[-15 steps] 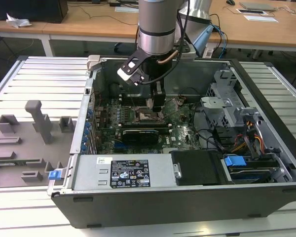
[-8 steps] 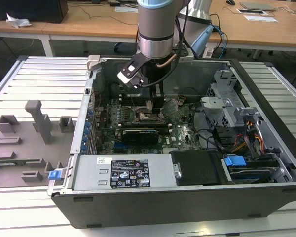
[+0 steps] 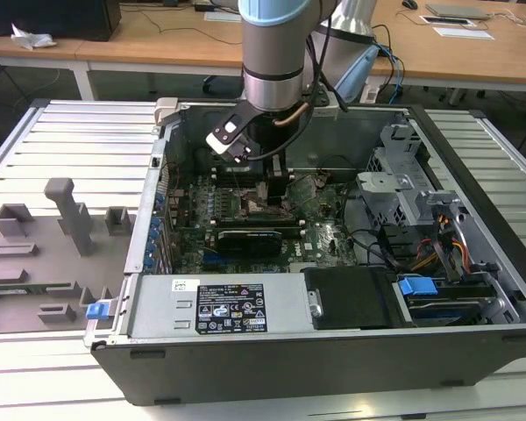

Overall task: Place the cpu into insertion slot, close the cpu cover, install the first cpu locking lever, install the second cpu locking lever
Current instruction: 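Place the cpu into insertion slot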

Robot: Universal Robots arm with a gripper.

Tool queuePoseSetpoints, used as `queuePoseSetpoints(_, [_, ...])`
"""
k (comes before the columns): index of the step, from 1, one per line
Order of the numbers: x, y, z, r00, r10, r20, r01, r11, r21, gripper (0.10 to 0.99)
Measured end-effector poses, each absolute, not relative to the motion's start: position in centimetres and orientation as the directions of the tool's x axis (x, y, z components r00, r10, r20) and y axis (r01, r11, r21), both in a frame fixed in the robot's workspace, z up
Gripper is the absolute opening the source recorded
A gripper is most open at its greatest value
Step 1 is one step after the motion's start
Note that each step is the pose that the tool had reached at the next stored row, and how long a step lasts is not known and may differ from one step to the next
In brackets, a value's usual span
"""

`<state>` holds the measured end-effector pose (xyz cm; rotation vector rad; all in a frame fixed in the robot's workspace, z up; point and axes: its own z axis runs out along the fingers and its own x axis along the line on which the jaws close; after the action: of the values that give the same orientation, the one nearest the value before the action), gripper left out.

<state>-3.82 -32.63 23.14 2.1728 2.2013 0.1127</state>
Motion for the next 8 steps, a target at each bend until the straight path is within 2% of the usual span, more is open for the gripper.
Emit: queuePoseSetpoints(8, [-4.23, -32.60, 22.69, -0.014, 1.000, 0.018, 0.996, 0.012, 0.085, 0.541])
